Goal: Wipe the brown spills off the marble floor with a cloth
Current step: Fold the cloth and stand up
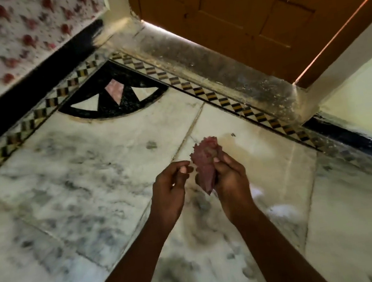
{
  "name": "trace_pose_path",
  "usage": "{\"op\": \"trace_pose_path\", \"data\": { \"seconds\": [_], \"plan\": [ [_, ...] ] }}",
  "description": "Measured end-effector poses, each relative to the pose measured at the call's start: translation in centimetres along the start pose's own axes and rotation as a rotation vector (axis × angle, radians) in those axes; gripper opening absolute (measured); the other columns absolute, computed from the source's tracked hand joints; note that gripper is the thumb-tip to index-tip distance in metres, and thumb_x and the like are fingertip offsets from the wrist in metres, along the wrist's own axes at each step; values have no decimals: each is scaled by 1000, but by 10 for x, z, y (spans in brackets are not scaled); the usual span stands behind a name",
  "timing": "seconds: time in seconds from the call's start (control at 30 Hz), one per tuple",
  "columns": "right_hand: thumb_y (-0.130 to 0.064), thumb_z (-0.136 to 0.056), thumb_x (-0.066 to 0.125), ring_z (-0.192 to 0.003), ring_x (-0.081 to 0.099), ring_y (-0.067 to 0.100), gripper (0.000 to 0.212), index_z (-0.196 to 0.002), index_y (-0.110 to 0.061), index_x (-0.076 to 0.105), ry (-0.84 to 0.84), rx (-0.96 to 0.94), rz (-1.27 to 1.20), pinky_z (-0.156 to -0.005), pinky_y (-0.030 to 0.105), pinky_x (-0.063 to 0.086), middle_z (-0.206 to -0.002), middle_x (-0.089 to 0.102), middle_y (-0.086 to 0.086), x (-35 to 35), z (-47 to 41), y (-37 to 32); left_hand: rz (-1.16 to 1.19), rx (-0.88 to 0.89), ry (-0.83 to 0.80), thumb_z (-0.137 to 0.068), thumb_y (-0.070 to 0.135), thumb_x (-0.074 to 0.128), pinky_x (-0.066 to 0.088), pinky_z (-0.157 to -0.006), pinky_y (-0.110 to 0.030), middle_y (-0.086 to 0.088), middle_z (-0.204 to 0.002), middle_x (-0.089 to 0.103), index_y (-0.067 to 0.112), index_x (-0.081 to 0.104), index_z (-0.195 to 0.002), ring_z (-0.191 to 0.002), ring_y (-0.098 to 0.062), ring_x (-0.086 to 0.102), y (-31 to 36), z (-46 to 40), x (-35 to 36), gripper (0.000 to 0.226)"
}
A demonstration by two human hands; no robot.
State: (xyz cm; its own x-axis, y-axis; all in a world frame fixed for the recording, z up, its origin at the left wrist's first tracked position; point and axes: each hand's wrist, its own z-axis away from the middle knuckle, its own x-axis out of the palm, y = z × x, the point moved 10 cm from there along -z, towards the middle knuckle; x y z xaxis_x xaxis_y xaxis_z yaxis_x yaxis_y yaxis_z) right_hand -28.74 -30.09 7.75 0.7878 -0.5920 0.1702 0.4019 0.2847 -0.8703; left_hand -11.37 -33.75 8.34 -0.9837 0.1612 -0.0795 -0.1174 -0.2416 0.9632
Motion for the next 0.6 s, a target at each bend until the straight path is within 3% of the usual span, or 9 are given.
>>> {"op": "trace_pose_path", "data": {
  "seconds": [0.07, 0.13, 0.23, 0.33, 0.43, 0.53, 0.6],
  "plan": [
    [-1, -107, 51, -117, 72, 44, 33, -120, -15, 77, 3, 96, -67, -102, 60, 55, -124, 78, 19, 9, 42, -45, 48, 6, 20, -109, 16, 61, 55, -82, -17, -3, -106, 83, 21, 77, -112, -98, -15, 78, 66, 24, -11, 17],
    [-3, -108, 50, -118, 71, 45, 34, -129, -12, 74, -14, 135, -64, -103, 62, 55, -124, 78, 17, 22, 92, -111, 90, -16, 24, -107, 11, 63, 56, -80, -18, -5, -104, 83, 15, 79, -111, -98, -17, 79, 148, 53, -21, 17],
    [-6, -109, 48, -121, 71, 40, 34, -134, -9, 70, -49, 169, -83, -104, 54, 55, -124, 78, 16, 43, 167, -208, 98, -43, -17, -101, 6, 69, 60, -87, -22, -1, -105, 84, 17, 81, -109, -103, -14, 78, 263, 104, -27, 18],
    [-10, -110, 47, -123, 70, 40, 33, -134, -5, 69, -70, 213, -70, -108, 49, 51, -124, 78, 18, 64, 245, -302, 77, -92, -46, -98, 2, 72, 59, -85, -20, 3, -104, 84, 22, 81, -104, -103, -11, 78, 376, 161, -34, 23],
    [-17, -112, 46, -126, 67, 45, 34, -133, -5, 69, -88, 243, -57, -103, 48, 51, -120, 78, 18, 84, 319, -395, 67, -126, -24, -98, 19, 75, 63, -91, -38, 3, -103, 83, 26, 83, -103, -104, -19, 79, 480, 213, -52, 12],
    [-21, -114, 40, -130, 67, 34, 37, -137, -18, 69, -185, 230, -50, -108, 46, 50, -132, 76, 10, 104, 394, -484, 60, -157, -15, -96, 25, 76, 65, -93, -53, -5, -100, 83, 16, 83, -105, -100, -27, 80, 581, 262, -68, 15],
    [-24, -114, 39, -117, 69, 37, 38, -136, -27, 71, -237, 202, -24, -88, 41, 51, -129, 77, 9, 113, 441, -534, 59, -166, -30, -100, 13, 73, 67, -90, -52, -9, -97, 83, 8, 81, -105, -96, -30, 81, 638, 295, -74, 10]
  ]
}}
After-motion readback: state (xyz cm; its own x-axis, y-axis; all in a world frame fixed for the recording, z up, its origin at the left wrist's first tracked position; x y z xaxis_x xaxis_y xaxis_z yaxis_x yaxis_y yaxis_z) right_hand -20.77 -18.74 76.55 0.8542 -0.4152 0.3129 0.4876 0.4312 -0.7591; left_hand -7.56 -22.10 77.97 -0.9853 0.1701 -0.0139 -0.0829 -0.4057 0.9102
